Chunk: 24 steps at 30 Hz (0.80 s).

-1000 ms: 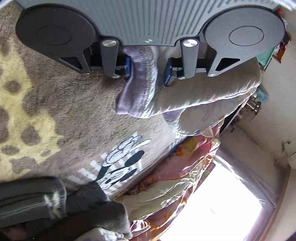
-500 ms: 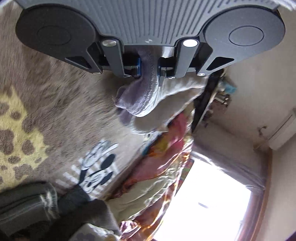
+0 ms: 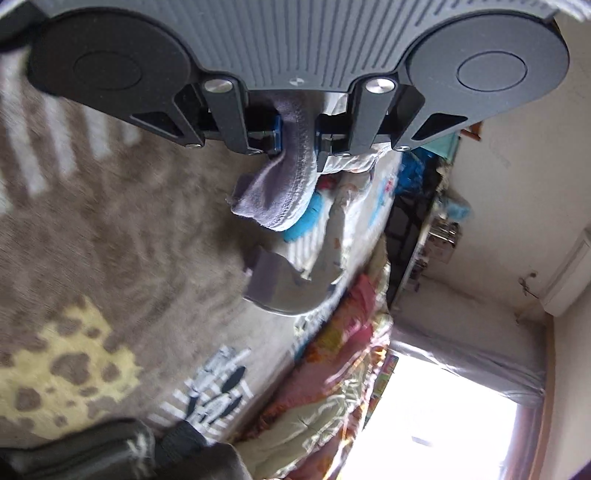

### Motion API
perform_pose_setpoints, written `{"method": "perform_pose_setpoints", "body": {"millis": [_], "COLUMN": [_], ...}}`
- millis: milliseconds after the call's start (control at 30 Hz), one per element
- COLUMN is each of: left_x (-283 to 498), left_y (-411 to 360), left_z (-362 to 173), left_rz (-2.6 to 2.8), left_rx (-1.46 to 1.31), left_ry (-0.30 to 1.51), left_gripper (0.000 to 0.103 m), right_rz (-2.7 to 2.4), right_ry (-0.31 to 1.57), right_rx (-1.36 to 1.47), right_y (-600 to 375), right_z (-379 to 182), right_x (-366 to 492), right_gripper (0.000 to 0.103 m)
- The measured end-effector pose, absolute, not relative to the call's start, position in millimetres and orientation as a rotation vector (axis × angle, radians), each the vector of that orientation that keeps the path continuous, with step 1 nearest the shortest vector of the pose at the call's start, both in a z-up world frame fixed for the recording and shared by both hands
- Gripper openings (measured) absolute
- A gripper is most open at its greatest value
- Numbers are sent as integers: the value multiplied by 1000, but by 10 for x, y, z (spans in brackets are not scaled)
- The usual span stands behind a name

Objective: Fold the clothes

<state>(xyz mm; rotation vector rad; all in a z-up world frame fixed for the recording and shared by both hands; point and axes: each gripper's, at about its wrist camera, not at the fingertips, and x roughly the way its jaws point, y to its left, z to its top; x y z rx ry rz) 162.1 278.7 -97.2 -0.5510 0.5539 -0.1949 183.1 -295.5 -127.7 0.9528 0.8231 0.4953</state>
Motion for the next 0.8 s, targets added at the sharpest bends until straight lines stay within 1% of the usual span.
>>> {"method": "perform_pose_setpoints", "body": {"millis": [167, 267, 333, 433, 500, 567, 667, 733, 800], "left_x": [1622, 1682, 1713, 1721, 1703, 1702, 1763, 1863, 1977], "left_y": [2779, 2763, 2757, 2822, 2893, 2978, 3060, 3072, 3067], "left_z": [-1188, -1352, -1432, -1432, -1381, -1339, -1300, -1316, -1351], "left_rz": [-181, -176, -187, -205, -182, -160, -145, -153, -161], "left_rx": [-515, -432, -395, -406, -410, -437, -487, -527, -566], "left_ry": [645, 726, 772, 775, 732, 680, 630, 625, 628], "left_gripper": [6, 7, 8, 18, 36, 43, 43, 43, 43], "right_rz": [434, 395, 379, 355, 343, 333, 318, 307, 298], "right_ry": [923, 972, 981, 990, 969, 933, 880, 855, 831], "right_rx": [854, 764, 727, 667, 659, 668, 685, 747, 823], "right_y": [-2953, -2914, -2900, -2880, -2922, -2991, -3098, -3170, -3236], "right_z": [-1453, -1538, -1561, -1574, -1553, -1517, -1469, -1493, -1529], "right_x": [1756, 1767, 1772, 1776, 1776, 1775, 1781, 1865, 1968], "right_gripper": [17, 17, 19, 23, 27, 29, 33, 35, 42]}}
